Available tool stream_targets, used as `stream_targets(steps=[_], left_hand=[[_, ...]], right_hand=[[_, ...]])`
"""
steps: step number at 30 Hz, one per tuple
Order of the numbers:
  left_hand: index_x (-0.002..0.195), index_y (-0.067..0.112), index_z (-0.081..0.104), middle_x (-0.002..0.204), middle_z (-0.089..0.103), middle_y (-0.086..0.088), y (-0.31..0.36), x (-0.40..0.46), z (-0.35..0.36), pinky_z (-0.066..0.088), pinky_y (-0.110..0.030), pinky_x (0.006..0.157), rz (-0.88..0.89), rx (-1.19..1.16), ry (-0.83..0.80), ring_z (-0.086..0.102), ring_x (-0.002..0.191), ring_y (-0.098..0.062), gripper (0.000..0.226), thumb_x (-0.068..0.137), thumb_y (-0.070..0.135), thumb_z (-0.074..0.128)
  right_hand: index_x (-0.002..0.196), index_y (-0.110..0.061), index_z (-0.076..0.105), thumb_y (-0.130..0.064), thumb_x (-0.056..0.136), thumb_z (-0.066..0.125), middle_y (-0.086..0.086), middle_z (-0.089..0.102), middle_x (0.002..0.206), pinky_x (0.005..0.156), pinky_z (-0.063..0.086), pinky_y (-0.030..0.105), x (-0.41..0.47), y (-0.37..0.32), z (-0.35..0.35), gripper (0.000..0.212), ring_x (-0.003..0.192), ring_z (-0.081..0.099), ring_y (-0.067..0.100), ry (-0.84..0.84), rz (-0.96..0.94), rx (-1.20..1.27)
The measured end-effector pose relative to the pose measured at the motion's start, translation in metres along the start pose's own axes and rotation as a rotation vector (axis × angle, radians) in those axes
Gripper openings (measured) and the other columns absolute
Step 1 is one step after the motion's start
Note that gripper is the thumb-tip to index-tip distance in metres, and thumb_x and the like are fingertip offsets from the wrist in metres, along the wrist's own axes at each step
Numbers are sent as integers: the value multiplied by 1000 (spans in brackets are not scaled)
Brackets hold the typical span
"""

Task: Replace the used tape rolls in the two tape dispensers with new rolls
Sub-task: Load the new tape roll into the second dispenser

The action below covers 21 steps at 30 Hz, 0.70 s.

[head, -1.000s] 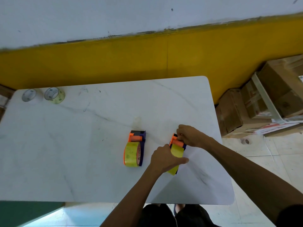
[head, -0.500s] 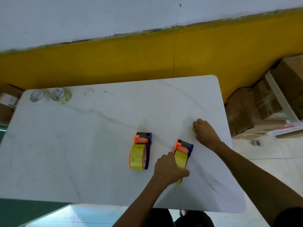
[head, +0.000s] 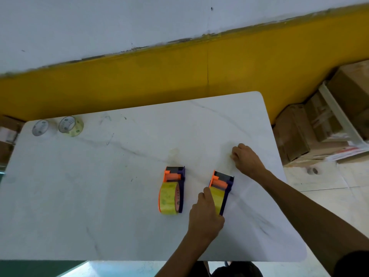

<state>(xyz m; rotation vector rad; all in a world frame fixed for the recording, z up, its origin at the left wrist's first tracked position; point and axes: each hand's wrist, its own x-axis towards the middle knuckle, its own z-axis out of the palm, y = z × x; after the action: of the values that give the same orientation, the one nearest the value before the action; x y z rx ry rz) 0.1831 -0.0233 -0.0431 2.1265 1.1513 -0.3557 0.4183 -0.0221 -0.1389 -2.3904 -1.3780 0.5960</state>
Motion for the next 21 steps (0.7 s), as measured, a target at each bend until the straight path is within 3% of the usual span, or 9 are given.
stream_targets(steps=[5,9,12,14,18,20,21], left_hand=[[116,24,36,91,56,0,-8,-4,-7,53,-41,67,45,-129,125,59,79,-24,48,77,33,62],[112,27,38,91,58,3,-11,-4,-19,54,-36,69,69,-183,168,60,83,-18,48,74,36,66],[108,27,41,89,59,5,-6,-3,-25,52,-31,66,75,-246,199,60,80,-14,45,74,40,68],[106,25,42,86,59,4,-3,-3,-29,48,-28,63,75,-288,245,58,76,-12,44,75,42,68],[103,23,43,80,59,3,1,1,-32,49,-32,60,56,-323,265,58,70,-12,44,72,38,70],[106,20,43,79,58,3,2,2,-30,47,-28,57,31,-307,256,57,67,-10,47,69,30,70],[107,18,43,77,57,4,2,3,-30,43,-23,52,20,-298,250,54,63,-8,48,68,27,71]], right_hand=[[86,-4,63,-19,92,50,12,56,92,67,46,37,1,-4,-3,21,86,55,29,-116,67,-5],[76,-12,61,-17,89,56,3,58,79,71,45,31,5,-10,-17,15,80,57,22,-380,181,196],[75,-11,61,-1,85,52,5,56,67,55,43,25,-5,-23,-25,17,63,53,18,-447,339,493],[86,-13,63,6,85,46,9,55,67,51,39,26,-19,-31,-22,26,57,47,18,-447,431,880],[97,-10,69,-3,92,48,5,63,72,64,43,29,-47,-46,-5,23,61,52,17,-441,532,1440],[99,-7,68,-7,92,46,8,66,81,73,47,33,-58,-52,5,23,71,58,21,-420,592,1540],[102,-6,67,1,88,42,10,66,86,77,48,34,-63,-55,9,29,78,59,24,-413,609,1543]])
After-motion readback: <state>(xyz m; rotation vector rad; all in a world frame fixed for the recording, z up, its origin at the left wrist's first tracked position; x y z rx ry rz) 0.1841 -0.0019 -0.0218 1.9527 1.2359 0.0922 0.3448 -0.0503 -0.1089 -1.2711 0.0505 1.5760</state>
